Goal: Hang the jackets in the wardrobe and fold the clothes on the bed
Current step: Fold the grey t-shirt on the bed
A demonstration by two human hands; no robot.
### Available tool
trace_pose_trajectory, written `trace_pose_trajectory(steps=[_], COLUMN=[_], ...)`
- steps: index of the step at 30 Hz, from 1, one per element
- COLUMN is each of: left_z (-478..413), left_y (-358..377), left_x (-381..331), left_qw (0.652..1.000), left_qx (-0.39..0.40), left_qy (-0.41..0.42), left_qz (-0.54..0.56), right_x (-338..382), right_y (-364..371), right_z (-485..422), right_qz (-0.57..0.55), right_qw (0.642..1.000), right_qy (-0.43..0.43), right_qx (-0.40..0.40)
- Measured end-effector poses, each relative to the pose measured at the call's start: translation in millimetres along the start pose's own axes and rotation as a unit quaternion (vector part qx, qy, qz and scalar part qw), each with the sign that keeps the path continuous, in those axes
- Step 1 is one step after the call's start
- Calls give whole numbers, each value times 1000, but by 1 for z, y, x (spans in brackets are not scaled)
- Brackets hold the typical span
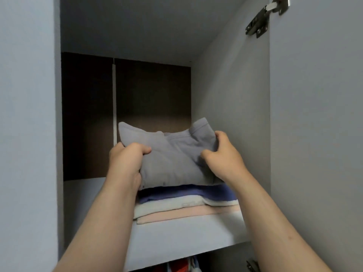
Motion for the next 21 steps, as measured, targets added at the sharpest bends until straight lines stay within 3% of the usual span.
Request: trace_pose_trajectory(steps=[3,7,13,18,21], left_z=[-38,-61,-62,-54,-56], left_y=[18,31,18,24,32], left_x=[-9,-2,46,40,25], left_qw=[999,994,951,917,891], left_qx=[-13,-13,7,96,65], left_qy=[-19,-37,-81,-81,-12], left_qz=[-29,-102,-299,-379,-448], right_x=[-3,-23,-78,-90,-83], right_y=[25,42,80,77,76], right_z=[-27,-51,-47,-57,-62], right_qz=[48,101,196,190,182], right_qw=[993,992,957,957,971], right_qy=[-29,-52,97,113,68], right_qx=[100,59,193,186,141])
Point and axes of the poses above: each hand's wrist, its own z-axis away from the middle knuckle, its own y-axis out of the palm, x = y × z, the point moved 6 cm from there along -z, towards the middle knuckle, and after that the axes turned 6 degrees about -z, right-handed, at the moved point
